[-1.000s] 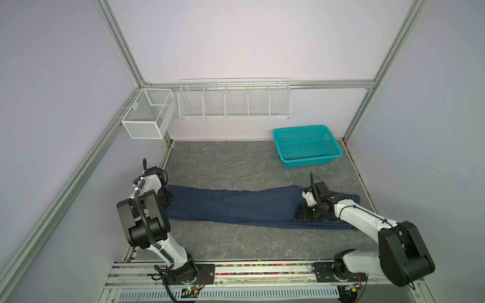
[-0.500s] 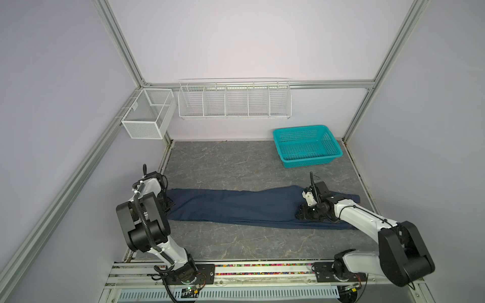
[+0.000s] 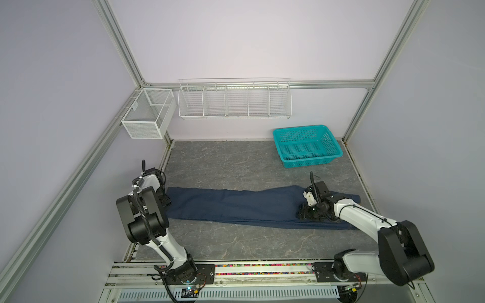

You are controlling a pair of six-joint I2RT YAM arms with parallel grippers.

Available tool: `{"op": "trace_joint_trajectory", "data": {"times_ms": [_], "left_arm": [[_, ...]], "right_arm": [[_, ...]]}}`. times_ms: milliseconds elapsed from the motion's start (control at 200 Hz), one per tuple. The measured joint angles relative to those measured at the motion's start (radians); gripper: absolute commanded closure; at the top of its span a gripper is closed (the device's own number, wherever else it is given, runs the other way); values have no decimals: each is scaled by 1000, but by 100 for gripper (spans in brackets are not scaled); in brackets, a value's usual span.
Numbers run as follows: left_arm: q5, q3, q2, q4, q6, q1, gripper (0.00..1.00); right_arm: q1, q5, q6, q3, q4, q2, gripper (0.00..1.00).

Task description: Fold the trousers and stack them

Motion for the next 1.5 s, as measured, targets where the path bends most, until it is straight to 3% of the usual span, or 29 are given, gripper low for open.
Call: {"op": "trace_joint_trajectory", "data": {"times_ms": [350,630,795,1169,1284,1369,1499], "left_arm": [[109,85,0,2,107,-3,25],[274,89,33,35,219,-63,27],[312,89,71,42,243,-76,31],[380,108,144,45,216,-76,61],[399,118,151,38,206,-77,80],[411,125,155,34,213,-79,100],[412,129,157,30,207,-80,100]], "right_arm": [[-27,161,7,65,-111,61,27],[-47,145,-23,110,-131,59,25],[-47,135,-34,122,-129,42,24],[-48,134,-44,150,-138,13,24],[-48,133,-45,169,-141,5,23],[-50,130,-50,179,-142,3,23],[-55,127,-51,187,-143,3,23]]}}
